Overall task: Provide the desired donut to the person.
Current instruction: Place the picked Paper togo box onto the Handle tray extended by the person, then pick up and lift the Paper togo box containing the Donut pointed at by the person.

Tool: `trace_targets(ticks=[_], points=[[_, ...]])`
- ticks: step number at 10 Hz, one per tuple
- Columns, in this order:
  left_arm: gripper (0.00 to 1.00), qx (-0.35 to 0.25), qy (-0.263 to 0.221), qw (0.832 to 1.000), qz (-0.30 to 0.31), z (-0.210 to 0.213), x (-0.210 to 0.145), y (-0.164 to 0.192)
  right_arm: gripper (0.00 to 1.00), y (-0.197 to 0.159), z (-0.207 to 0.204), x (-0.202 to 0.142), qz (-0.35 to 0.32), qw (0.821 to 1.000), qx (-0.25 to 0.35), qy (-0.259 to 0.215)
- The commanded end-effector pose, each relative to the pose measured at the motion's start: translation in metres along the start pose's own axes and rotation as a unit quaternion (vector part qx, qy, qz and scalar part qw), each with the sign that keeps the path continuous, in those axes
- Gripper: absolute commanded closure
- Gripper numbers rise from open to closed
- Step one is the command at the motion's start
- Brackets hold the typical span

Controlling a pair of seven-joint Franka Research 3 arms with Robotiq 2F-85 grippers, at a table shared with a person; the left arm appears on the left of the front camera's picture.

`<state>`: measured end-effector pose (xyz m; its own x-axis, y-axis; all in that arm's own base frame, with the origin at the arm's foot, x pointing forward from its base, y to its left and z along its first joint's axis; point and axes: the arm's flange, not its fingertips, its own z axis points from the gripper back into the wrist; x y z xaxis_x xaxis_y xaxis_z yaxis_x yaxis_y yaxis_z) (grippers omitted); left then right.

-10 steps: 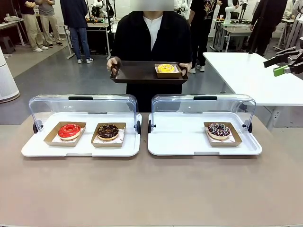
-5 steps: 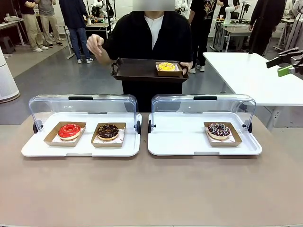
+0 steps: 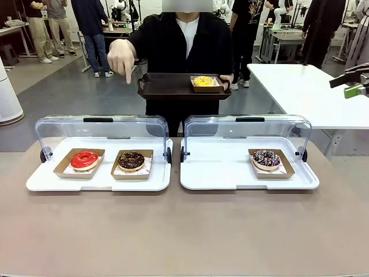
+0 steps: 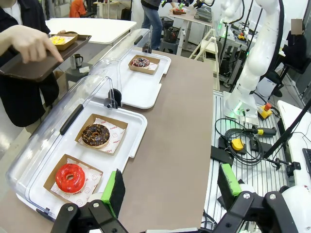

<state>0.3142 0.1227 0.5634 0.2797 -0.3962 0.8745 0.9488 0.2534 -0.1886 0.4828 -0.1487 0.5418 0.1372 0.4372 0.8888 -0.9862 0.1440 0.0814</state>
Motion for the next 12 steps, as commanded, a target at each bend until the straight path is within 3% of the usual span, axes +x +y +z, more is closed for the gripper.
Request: trace_targets(ticks=[1,12], points=[[0.00,-0.002,-0.005,1.000,-0.004,0.0006,-0.0002,-0.0003,0.00,0.0007,0.0033,0.0000,0.000,1.000,-0.004,-0.005],[0.00,-0.002,-0.005,1.000,-0.004,0.0006,-0.0002,-0.0003,0.00,0.0007,0.0033,0.0000,0.000,1.000,-0.004,-0.005]])
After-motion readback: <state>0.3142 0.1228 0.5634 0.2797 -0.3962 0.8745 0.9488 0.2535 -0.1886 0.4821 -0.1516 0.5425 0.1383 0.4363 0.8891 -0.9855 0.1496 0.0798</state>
